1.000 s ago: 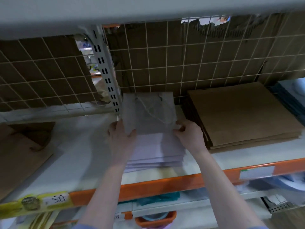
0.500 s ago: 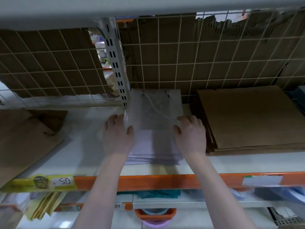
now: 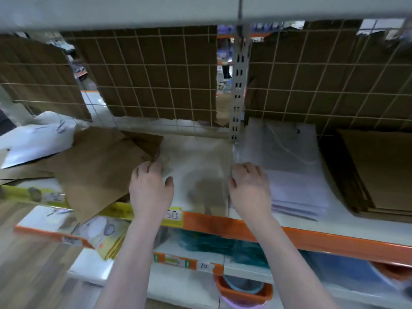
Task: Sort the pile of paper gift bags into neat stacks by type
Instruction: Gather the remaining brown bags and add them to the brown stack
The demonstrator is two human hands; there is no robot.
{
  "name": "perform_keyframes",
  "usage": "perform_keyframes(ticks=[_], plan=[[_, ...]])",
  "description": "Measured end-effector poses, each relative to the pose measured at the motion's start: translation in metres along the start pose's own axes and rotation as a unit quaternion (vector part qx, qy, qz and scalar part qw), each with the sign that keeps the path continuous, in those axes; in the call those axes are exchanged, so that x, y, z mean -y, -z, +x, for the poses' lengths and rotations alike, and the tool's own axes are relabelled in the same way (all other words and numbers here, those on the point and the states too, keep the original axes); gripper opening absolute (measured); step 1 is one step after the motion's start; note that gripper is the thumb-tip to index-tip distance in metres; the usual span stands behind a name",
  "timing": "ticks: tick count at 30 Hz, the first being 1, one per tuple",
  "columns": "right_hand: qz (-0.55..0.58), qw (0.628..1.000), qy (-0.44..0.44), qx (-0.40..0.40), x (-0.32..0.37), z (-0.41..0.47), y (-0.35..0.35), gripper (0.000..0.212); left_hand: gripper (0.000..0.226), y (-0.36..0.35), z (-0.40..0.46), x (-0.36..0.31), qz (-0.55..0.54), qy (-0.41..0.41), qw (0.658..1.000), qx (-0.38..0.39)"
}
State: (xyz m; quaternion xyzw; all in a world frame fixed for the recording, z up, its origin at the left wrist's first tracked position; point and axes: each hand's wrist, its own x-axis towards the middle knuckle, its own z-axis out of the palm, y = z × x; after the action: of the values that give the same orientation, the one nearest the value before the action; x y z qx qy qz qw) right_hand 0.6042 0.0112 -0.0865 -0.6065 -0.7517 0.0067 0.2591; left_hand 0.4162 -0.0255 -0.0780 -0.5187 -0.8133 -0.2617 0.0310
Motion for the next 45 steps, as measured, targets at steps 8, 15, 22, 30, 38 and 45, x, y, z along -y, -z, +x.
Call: perform_keyframes(ticks=[8,15,22,30,38,45], plan=[[0.014,0.998,0.01,0.066,0.157,-0.014,-0.062,0.033,0.044,0.051,0.042,0.159,0.023,0.015,1.0,-0.006],[-0.002,0.992,-0.047,0.119,0.245,-0.009,-0.097,0.048,0.042,0.071,0.087,0.256,0.006,0.01,1.0,-0.006],[-0.037,0.978,-0.062,0.195,0.269,0.009,-0.132,0.058,0.05,0.055,0.13,0.297,0.034,-0.002,0.998,0.046],[0.006,0.967,-0.039,0.253,0.254,0.058,-0.162,0.056,0.063,0.029,0.189,0.308,0.05,0.004,0.993,0.104],[0.016,0.967,-0.006,0.254,0.244,0.089,-0.168,0.053,0.068,0.006,0.224,0.303,0.054,0.001,0.99,0.129],[0.003,0.976,-0.152,0.153,0.259,0.082,-0.176,0.06,0.061,0.003,0.228,0.308,0.023,-0.027,0.995,0.092]])
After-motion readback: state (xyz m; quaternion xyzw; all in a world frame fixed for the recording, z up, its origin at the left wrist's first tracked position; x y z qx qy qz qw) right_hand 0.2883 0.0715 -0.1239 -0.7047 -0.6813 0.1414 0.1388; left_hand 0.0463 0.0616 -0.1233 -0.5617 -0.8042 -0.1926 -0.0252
